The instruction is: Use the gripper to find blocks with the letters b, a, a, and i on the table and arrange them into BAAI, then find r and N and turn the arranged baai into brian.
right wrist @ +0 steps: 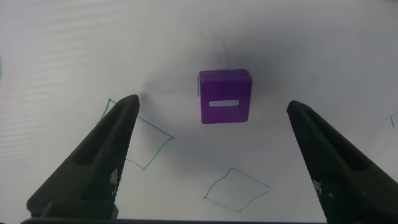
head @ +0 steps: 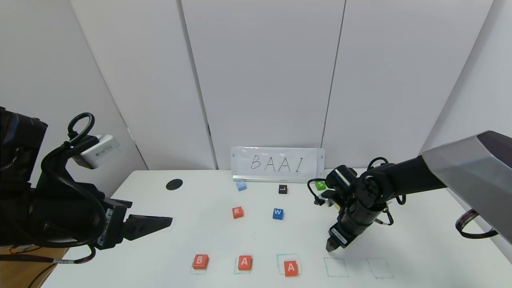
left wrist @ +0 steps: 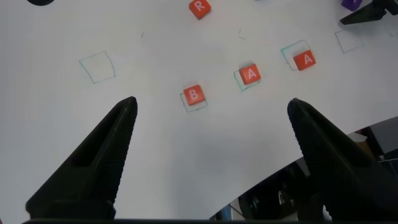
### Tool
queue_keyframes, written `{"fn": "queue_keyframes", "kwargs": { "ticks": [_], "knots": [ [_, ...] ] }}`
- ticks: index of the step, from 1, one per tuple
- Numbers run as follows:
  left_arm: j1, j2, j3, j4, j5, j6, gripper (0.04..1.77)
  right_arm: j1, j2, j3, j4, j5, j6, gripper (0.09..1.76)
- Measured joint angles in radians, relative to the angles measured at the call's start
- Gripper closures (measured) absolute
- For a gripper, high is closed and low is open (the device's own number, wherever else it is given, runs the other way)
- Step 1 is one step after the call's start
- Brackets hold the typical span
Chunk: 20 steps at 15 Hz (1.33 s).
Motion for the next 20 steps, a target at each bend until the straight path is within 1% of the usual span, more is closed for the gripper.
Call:
{"fn": "queue_keyframes", "kwargs": {
  "ticks": [5, 7, 9, 12, 13, 20],
  "knots": [
    [0.000, 0.000, 0.000, 0.000, 0.000, 0.000, 0.09, 0.001, 0.018, -0.007, 0.000, -0.004, 0.000, 0.14],
    [0.000, -0.001, 0.000, 0.000, -0.001, 0.000, 0.09, 0.004, 0.017, -0.007, 0.001, -0.004, 0.000, 0.49],
    [0.000, -0.004, 0.000, 0.001, 0.000, 0.000, 0.09, 0.009, 0.016, -0.005, 0.003, -0.004, 0.001, 0.78],
    [-0.001, -0.006, 0.001, 0.000, 0.000, 0.001, 0.09, 0.010, 0.012, -0.002, 0.005, -0.003, 0.001, 1.10],
    [-0.001, -0.006, 0.002, 0.000, 0.000, 0.006, 0.09, 0.010, 0.011, -0.001, 0.005, -0.003, 0.001, 1.33],
    [-0.002, -0.008, 0.006, 0.000, 0.000, 0.015, 0.09, 0.010, 0.007, 0.001, 0.006, 0.000, 0.001, 1.33]
  ]
}}
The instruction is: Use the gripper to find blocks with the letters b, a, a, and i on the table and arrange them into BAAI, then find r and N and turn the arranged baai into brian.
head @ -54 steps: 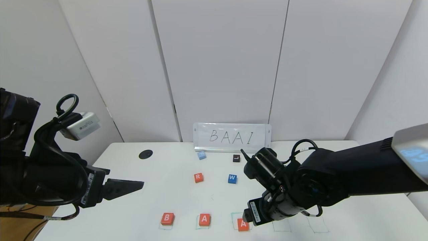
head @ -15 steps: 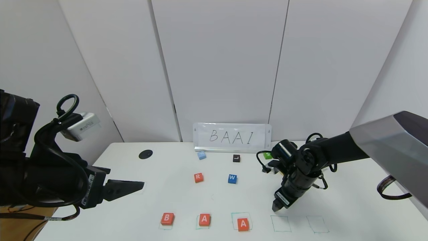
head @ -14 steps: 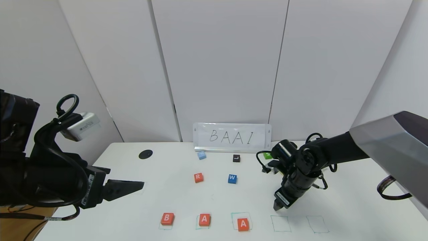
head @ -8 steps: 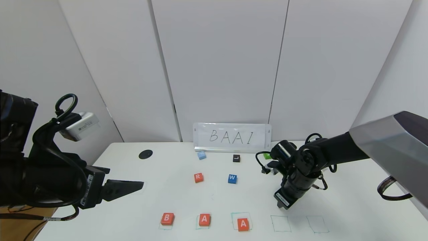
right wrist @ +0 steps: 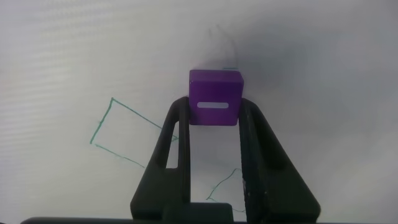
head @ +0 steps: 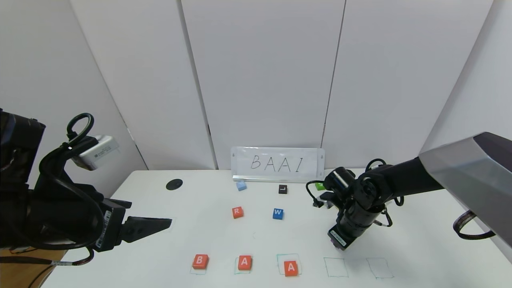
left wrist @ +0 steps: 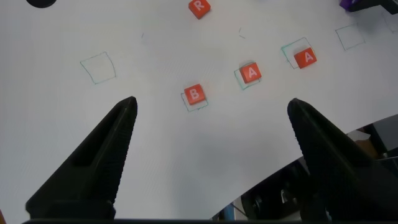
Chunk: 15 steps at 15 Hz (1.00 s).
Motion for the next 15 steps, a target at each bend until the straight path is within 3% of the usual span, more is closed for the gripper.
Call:
{"fn": "queue_keyframes", "kwargs": {
  "ticks": [6, 11, 15],
  "knots": [
    [-0.001, 0.002, 0.005, 0.000, 0.001, 0.011, 0.09, 0.007, -0.034, 0.004, 0.024, 0.006, -0.053, 1.33],
    [-0.001, 0.017, 0.014, -0.002, 0.000, 0.021, 0.09, 0.036, -0.129, 0.060, 0.076, 0.116, -0.248, 1.33],
    [0.000, 0.017, 0.014, -0.002, -0.001, 0.032, 0.09, 0.100, -0.213, 0.155, 0.073, 0.125, -0.402, 1.33]
  ]
}}
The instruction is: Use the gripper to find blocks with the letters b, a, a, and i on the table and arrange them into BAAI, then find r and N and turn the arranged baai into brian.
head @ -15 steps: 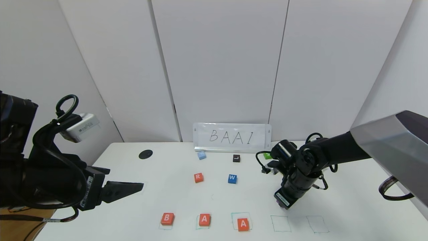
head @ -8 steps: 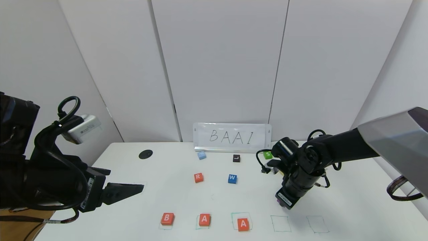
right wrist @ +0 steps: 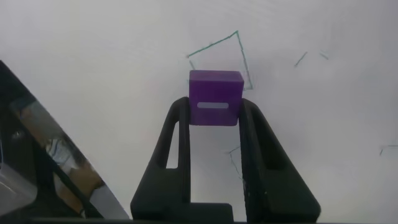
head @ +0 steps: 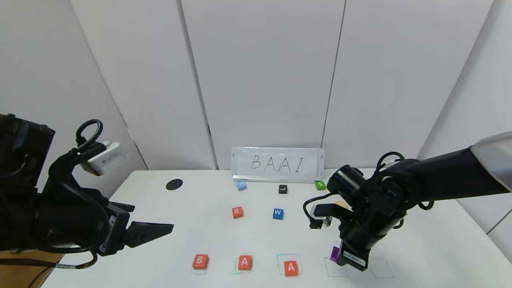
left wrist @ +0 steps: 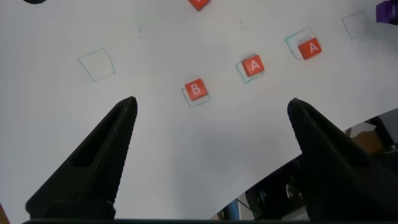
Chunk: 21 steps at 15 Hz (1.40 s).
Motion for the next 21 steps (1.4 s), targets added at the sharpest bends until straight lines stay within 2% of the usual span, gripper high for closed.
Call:
{"fn": "queue_keyframes", "kwargs": {
  "ticks": [6, 8, 11, 16, 21],
  "knots": [
    [0.000, 0.002, 0.004, 0.000, 0.000, 0.006, 0.09, 0.066, -0.028, 0.070, 0.001, 0.011, -0.163, 1.33],
    [0.000, 0.003, 0.005, 0.000, 0.001, 0.009, 0.09, 0.058, -0.028, 0.080, 0.006, 0.048, -0.258, 1.33],
    [0.001, 0.004, 0.007, 0.002, 0.001, 0.020, 0.09, 0.035, -0.012, 0.084, 0.004, 0.059, -0.334, 1.33],
    [0.001, 0.003, 0.028, 0.001, 0.004, 0.061, 0.09, 0.013, 0.030, 0.080, -0.029, 0.057, -0.375, 1.33],
    [0.000, 0.000, 0.036, -0.005, 0.005, 0.065, 0.09, 0.006, 0.058, 0.095, -0.086, 0.058, -0.409, 1.33]
  ]
}}
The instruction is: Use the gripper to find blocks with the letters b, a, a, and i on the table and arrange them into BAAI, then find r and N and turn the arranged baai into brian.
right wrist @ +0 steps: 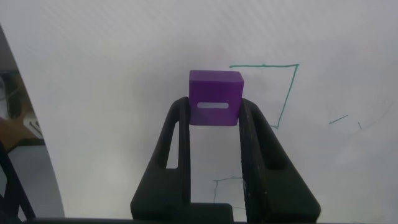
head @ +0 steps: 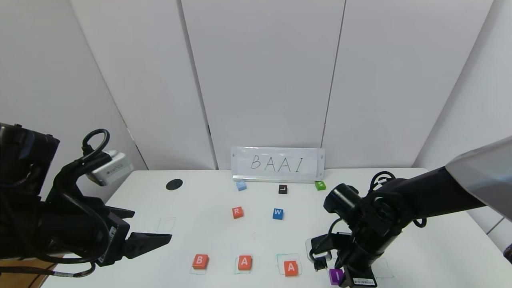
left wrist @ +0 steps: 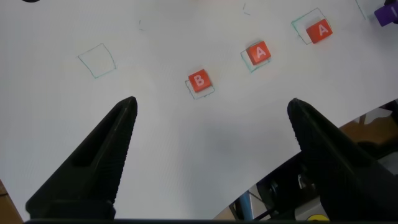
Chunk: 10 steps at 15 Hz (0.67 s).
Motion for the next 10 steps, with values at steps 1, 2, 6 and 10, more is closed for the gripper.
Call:
{"fn": "queue_keyframes", "kwargs": {
  "ticks": [1, 2, 6, 10],
  "knots": [
    [0.000, 0.001, 0.000, 0.000, 0.000, 0.001, 0.09, -0.005, 0.003, -0.001, 0.000, 0.000, -0.008, 1.33],
    [0.000, 0.002, 0.000, 0.000, 0.000, 0.004, 0.09, -0.011, 0.007, -0.003, -0.002, -0.001, -0.013, 1.33],
    [-0.001, 0.003, 0.001, 0.000, 0.000, 0.006, 0.09, -0.028, 0.025, -0.013, -0.033, -0.002, -0.034, 1.33],
    [-0.001, 0.001, 0.001, 0.000, -0.001, 0.006, 0.09, -0.036, 0.039, -0.013, -0.043, -0.008, -0.039, 1.33]
  ]
}}
